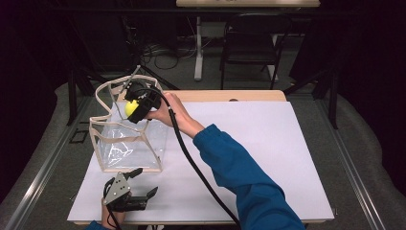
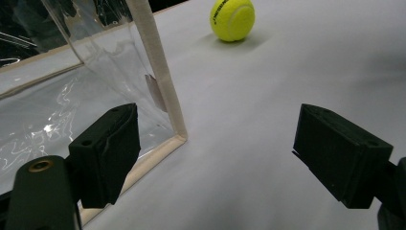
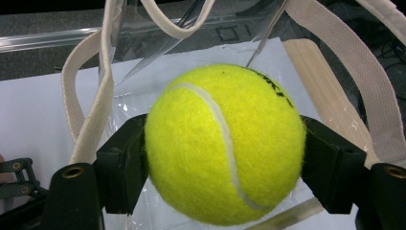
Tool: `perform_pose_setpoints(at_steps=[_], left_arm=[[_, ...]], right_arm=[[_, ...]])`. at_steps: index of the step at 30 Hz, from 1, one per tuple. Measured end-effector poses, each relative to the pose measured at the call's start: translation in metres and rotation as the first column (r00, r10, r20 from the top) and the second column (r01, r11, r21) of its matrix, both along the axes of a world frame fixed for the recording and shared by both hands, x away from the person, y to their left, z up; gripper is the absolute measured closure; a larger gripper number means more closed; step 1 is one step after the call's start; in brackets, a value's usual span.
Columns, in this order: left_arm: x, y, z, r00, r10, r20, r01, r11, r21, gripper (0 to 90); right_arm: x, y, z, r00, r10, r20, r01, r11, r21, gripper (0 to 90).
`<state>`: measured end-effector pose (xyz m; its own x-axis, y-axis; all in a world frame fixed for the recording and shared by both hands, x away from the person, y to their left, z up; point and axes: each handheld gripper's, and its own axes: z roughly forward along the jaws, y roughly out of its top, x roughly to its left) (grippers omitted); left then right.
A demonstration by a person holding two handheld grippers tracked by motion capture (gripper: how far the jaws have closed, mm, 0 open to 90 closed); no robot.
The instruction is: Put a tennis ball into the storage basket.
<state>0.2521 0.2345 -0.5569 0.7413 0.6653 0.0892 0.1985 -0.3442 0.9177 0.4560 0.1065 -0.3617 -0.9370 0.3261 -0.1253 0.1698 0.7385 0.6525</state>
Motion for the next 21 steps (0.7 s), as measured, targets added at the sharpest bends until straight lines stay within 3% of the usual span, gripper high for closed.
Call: perform_pose_setpoints(at_steps=[4,11,14,21], left_arm=[[0.000,0.000,0.000,1.0000,0.000,0.000,0.000,1.0000,0.000,16.0],[0.000,0.000,0.000,1.0000,-0.001,-0.003,0.001,1.0000,0.001,16.0],[0.001,0.001,0.000,1.0000,-0.002,0.000,0.002,1.0000,-0.002,16.0],[0.000,0.002,0.001,1.0000,0.001,0.003,-0.001,1.0000,-0.005,16.0]], right_arm=[[0.000,0.001,0.000,0.9999,0.010,-0.010,-0.010,1.000,0.011,23.3],[-0.001,-0.004,0.006,1.0000,0.001,0.003,-0.001,0.999,0.046,9.1],[-0.001,-0.012,0.012,1.0000,-0.003,0.005,0.002,0.996,0.084,2.1],[-0.004,-0.026,0.018,0.9999,-0.003,0.011,0.002,0.994,0.112,0.0]])
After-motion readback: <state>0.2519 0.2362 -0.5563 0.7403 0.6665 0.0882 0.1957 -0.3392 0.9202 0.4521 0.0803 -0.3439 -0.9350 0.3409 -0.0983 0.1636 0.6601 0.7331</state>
